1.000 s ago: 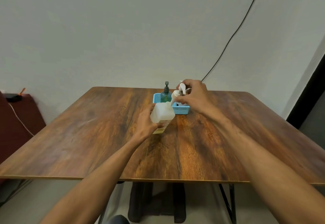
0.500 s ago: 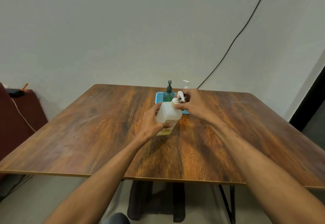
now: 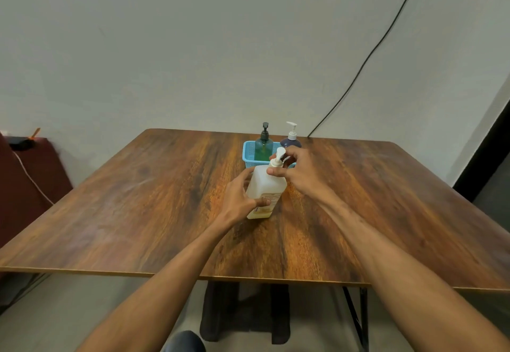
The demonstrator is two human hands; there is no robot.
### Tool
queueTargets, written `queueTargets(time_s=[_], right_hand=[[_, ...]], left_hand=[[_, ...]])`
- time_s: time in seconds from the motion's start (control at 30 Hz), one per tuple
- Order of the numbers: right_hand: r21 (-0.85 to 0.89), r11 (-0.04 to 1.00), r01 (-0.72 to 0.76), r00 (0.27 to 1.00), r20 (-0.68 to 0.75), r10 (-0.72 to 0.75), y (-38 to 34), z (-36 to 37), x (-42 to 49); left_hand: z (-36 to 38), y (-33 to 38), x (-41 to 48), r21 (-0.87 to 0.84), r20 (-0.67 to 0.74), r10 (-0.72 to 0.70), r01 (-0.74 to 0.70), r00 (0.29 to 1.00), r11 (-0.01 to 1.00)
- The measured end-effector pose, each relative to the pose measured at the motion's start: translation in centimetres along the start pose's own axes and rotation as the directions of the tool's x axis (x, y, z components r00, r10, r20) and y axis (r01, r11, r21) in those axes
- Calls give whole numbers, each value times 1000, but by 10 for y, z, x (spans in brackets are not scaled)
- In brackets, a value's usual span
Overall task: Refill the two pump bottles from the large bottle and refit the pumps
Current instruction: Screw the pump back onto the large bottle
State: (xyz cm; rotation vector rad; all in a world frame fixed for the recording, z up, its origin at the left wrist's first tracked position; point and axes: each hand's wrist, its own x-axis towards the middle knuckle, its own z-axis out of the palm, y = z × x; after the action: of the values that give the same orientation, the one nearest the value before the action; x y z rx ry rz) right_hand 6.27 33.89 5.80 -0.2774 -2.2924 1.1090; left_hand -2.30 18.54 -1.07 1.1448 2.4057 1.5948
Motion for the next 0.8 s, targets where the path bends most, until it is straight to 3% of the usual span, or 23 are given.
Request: queueTargets(time_s=[0.13, 0.3, 0.47, 0.67, 0.8], right_hand=[[39, 999, -11, 995, -98, 15, 4, 12, -1], [33, 999, 28, 999, -24, -27, 8, 9, 2], [87, 996, 26, 994, -108, -17, 5, 17, 2], [123, 992, 24, 999, -39, -20, -2, 17, 3], [129, 990, 50, 991, -133, -33, -10, 22, 1]], left_hand=[[-1, 0, -2, -23, -1, 8, -8, 1000, 1000], [-1, -2, -3, -72, 4, -2, 2, 1000, 997], [-1, -4, -4, -88, -1, -2, 2, 1000, 996], [-2, -4, -6, -106, -1, -9, 9, 1000, 994], [-2, -3, -4, -97, -4, -13, 12, 1000, 995]])
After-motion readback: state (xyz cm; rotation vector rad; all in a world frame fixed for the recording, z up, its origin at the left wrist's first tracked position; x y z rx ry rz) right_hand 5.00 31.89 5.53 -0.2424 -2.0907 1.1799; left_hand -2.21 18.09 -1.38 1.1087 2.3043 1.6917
